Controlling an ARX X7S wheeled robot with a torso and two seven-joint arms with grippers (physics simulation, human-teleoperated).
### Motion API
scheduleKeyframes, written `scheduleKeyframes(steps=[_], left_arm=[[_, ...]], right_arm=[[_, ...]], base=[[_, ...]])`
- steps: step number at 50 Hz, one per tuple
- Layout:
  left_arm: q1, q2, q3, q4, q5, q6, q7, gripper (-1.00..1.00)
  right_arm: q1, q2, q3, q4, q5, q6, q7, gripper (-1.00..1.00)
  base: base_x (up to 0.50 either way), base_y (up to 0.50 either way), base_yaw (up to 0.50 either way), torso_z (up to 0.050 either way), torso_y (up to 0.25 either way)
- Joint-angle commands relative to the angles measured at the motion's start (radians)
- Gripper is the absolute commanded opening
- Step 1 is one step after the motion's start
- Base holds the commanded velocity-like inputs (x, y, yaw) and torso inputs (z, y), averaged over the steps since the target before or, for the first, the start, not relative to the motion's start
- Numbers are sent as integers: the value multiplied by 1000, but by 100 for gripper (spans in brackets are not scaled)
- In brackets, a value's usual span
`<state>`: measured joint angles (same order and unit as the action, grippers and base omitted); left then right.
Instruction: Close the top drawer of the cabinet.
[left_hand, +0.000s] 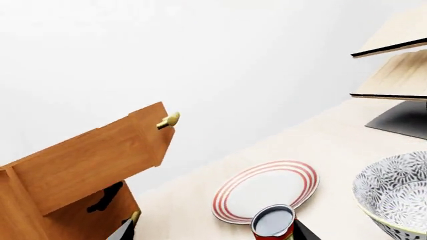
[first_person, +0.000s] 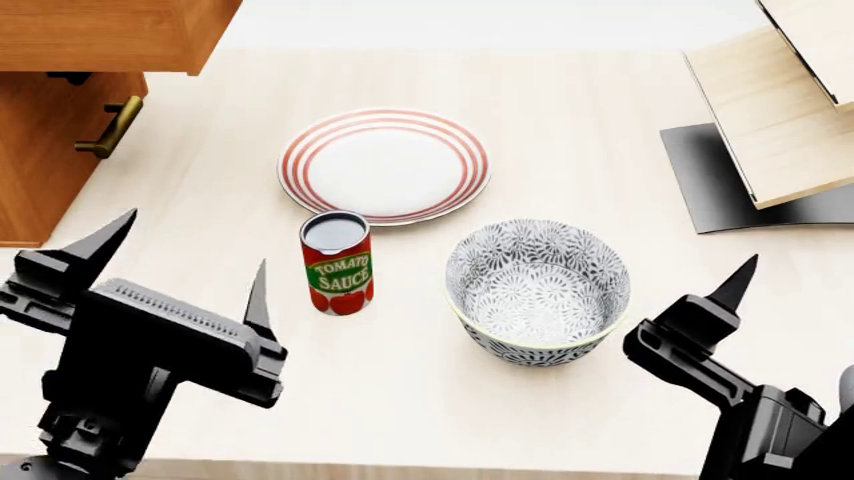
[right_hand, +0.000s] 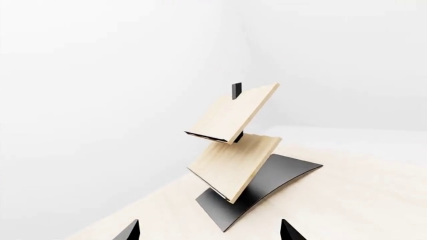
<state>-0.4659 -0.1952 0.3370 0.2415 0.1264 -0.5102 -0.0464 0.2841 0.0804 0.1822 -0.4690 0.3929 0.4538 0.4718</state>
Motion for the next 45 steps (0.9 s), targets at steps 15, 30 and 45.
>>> scheduleKeyframes(steps=[15,30,45], left_arm=[[-857,142,691,-794,466,-321,77,100],[-1164,195,1190,-1164,-409,-193,-306,100],[-1058,195,1252,-1200,-12,-192,88,100]], right_arm=[[41,32,-26,20,59,30,35,100],[44,51,-19,28,103,32,33,100],[41,83,-35,-13,128,90,63,100]], base=[[0,0,0,0,0],[0,0,0,0,0],[0,0,0,0,0]])
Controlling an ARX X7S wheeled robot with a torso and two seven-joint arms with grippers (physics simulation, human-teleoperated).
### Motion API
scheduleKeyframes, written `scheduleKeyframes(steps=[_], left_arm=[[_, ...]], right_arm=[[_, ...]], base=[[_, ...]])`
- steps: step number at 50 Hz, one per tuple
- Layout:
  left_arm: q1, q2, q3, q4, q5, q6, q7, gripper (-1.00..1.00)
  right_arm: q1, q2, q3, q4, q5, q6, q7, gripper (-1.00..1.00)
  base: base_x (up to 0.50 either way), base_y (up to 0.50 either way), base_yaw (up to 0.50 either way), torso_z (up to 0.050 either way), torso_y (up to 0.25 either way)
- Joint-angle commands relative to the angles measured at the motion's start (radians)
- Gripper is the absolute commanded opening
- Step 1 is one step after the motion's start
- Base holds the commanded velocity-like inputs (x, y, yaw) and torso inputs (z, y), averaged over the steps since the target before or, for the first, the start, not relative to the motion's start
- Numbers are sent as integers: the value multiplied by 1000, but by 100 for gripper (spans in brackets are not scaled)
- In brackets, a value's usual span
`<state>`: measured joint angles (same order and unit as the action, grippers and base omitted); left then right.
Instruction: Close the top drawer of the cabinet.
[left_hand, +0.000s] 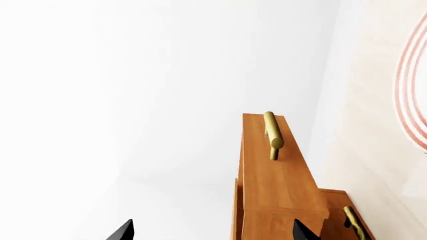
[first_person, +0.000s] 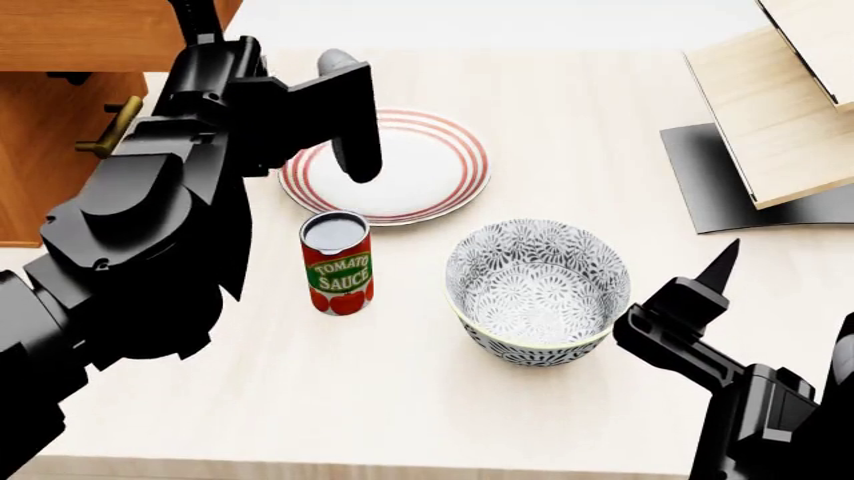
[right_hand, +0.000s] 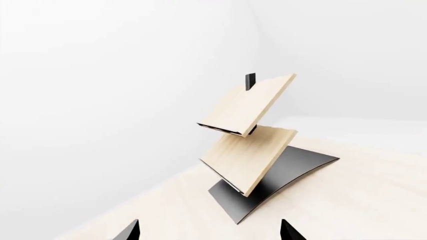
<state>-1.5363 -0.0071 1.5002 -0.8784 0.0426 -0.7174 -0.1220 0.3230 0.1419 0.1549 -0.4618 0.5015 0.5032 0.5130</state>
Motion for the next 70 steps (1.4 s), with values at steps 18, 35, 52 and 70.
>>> scheduleKeyframes(steps=[18,35,52,70], left_arm=[[64,7,81,23,71,-49,193,100],[89,7,86,10,133,-34,220,100],[91,7,83,16,118,-40,222,100],[95,7,83,17,107,-46,217,100]], right_arm=[[26,37,-20,-7,26,49,37,100],[24,86,-93,-2,-43,72,51,100],[32,87,-87,-6,-22,103,78,100],[27,101,-102,-14,-26,78,69,100]], base=[[0,0,0,0,0],[169,0,0,0,0],[370,0,0,0,0],[268,0,0,0,0]])
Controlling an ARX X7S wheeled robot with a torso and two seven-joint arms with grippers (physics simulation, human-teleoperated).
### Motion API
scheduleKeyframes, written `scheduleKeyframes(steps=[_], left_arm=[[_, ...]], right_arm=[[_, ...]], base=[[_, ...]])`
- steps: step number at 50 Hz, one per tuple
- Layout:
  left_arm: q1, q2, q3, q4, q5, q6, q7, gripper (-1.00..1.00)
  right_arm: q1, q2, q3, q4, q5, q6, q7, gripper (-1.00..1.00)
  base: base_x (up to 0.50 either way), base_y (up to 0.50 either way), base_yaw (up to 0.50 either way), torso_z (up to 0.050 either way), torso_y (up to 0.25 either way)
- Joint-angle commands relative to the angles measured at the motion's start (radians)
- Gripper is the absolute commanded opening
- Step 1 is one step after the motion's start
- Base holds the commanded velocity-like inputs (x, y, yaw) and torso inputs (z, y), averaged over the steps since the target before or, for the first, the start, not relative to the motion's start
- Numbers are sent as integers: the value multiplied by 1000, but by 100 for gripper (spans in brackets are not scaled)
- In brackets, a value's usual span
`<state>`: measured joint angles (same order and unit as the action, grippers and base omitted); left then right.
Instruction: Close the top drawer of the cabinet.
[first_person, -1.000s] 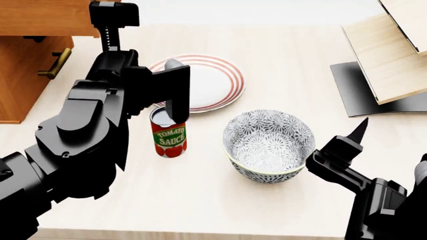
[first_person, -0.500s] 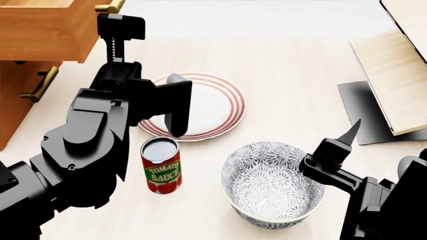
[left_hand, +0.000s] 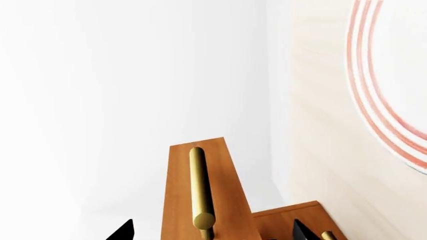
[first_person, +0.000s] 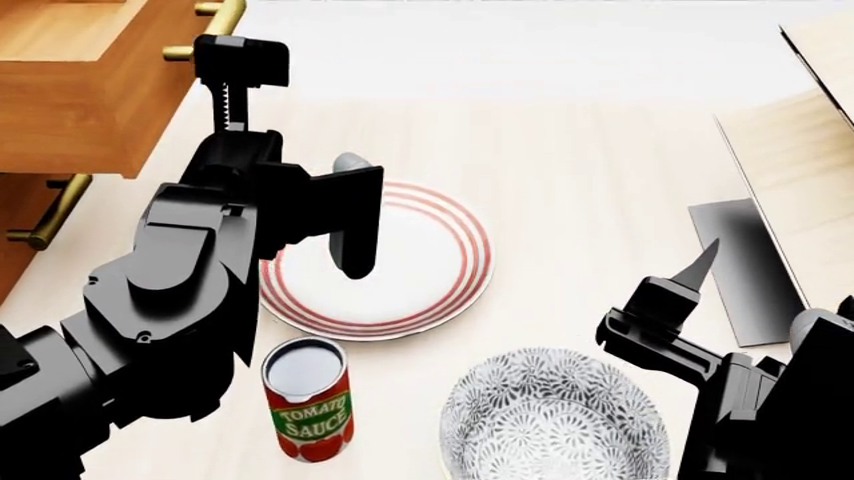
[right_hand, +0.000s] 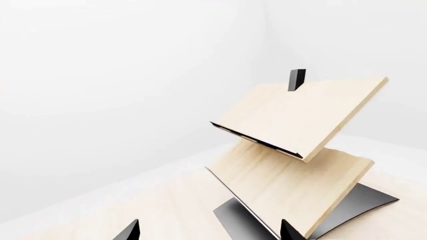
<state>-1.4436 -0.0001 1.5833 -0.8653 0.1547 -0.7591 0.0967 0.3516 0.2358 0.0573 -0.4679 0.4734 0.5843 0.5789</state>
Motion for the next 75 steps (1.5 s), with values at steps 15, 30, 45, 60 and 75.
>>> scheduleKeyframes(steps=[15,30,45,60,75], left_arm=[[7,0,-5,-15,-45,-42,-33,100],[-32,0,-58,-115,-476,-194,-330,100],[-49,0,-99,-236,-793,-278,-494,100],[-58,0,-97,-290,-690,-278,-431,100],[-83,0,-114,-362,-561,-285,-377,100]], right_arm=[[2,10,0,-25,18,17,23,100],[11,10,-12,-14,21,10,24,100],[15,17,-19,-6,25,4,22,100],[8,26,-7,-32,44,15,36,100],[10,33,-17,-25,48,12,33,100]], base=[[416,0,0,0,1],[0,0,0,0,0],[0,0,0,0,0],[0,0,0,0,0],[0,0,0,0,0]])
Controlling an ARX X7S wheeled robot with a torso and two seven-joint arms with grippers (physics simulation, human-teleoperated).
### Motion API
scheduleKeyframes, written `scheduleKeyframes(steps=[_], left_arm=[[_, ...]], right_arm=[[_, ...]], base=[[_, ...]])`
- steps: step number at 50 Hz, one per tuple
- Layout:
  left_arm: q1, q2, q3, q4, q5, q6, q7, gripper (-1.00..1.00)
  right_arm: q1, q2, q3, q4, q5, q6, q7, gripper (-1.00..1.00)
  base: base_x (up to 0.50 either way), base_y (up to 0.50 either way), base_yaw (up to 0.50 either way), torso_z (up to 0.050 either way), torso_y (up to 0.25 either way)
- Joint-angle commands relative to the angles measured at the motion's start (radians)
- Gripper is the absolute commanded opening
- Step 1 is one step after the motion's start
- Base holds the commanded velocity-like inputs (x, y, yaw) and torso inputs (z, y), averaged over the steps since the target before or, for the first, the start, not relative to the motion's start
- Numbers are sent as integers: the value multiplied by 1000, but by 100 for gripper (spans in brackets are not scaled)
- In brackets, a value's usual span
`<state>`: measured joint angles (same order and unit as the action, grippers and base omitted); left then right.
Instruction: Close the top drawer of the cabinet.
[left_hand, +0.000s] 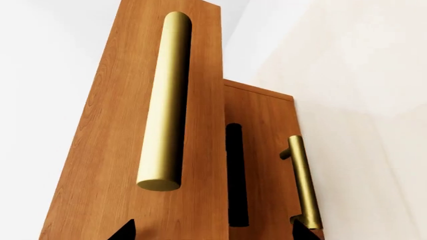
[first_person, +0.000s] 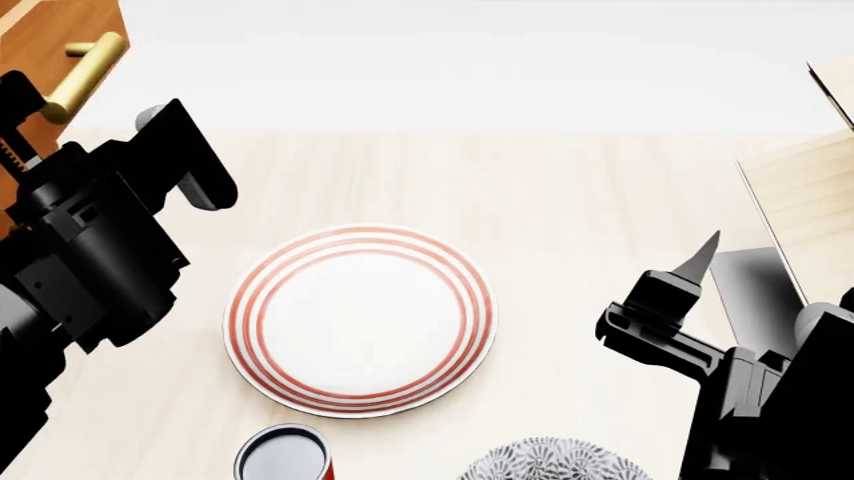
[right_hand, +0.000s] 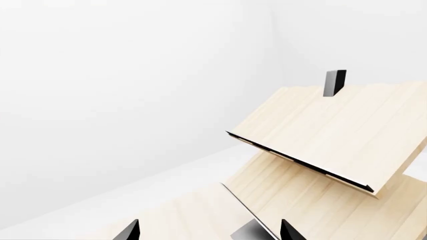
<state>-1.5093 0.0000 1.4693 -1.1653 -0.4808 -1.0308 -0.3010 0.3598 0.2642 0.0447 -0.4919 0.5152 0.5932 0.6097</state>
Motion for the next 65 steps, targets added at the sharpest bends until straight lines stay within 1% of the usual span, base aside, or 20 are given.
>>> scheduleKeyframes(steps=[1,10,14,18,20,29,32,39,40,48,52,65], left_arm=[[-17,0,-1,-62,76,-14,21,100],[-14,0,-20,-114,116,-15,47,100],[2,0,8,-131,197,-29,106,100],[9,0,-3,-140,246,-27,132,100],[11,0,1,-143,298,-32,162,100],[10,-3,-90,-143,436,-51,195,100],[7,-9,-95,-143,466,-53,209,100],[0,-27,-96,-143,479,-58,213,100],[6,-31,-77,-144,487,-52,225,100],[9,-54,-73,-143,481,-62,234,100],[12,-63,-45,-143,490,-67,249,100],[15,-93,-22,-143,482,-78,255,100]], right_arm=[[2,5,-4,-1,6,3,3,100],[6,7,-7,-1,10,2,6,100],[7,7,-11,-3,10,3,8,100],[7,7,-13,1,9,-1,8,100],[7,8,-15,0,10,0,9,100],[9,11,-16,-1,15,2,12,100],[10,12,-19,0,14,1,12,100],[9,17,-17,-9,21,7,17,100],[7,17,-14,-11,23,6,17,100],[4,21,-18,-23,28,13,24,100],[2,23,-21,-25,29,14,25,100],[-2,28,-14,-39,41,18,33,100]], base=[[0,0,0,0,0],[0,0,0,0,1],[0,0,0,0,0],[0,0,0,0,0],[0,0,0,0,0],[0,0,0,0,1],[0,0,0,0,0],[0,0,0,0,1],[0,0,0,0,0],[0,0,0,0,0],[0,0,0,0,0],[0,0,0,0,1]])
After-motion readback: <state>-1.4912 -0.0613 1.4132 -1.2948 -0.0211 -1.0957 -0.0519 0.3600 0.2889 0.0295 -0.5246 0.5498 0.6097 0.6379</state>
